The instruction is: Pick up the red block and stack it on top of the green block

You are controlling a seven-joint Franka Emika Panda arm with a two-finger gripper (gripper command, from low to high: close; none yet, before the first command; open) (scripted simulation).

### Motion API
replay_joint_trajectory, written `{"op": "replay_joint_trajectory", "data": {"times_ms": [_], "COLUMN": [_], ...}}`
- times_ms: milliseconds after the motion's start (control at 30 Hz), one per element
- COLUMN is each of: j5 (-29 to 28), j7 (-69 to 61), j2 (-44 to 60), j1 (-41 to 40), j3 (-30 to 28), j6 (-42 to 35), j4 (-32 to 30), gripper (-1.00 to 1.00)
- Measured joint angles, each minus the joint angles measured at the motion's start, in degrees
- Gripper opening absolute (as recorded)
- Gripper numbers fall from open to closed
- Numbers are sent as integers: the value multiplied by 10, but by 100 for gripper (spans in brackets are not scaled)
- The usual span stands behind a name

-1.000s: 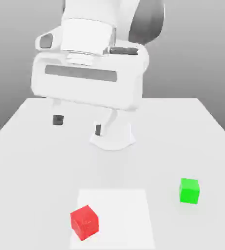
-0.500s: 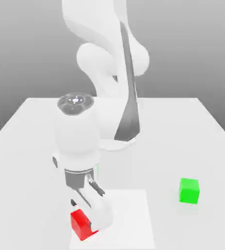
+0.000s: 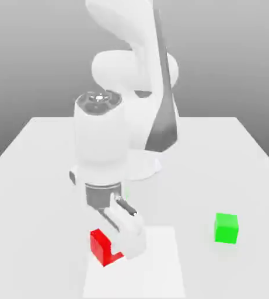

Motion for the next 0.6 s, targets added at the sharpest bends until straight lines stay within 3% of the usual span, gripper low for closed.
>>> {"op": "replay_joint_trajectory", "data": {"times_ms": [167, 300, 600], "j5": [39, 49, -78], "j7": [34, 67, 163], "j2": [-66, -97, 12], "j1": [150, 209, 211], "j3": [66, 106, 84], "j6": [-16, -16, 82], "j4": [-47, -79, -77], "gripper": [-100, -100, -100]}}
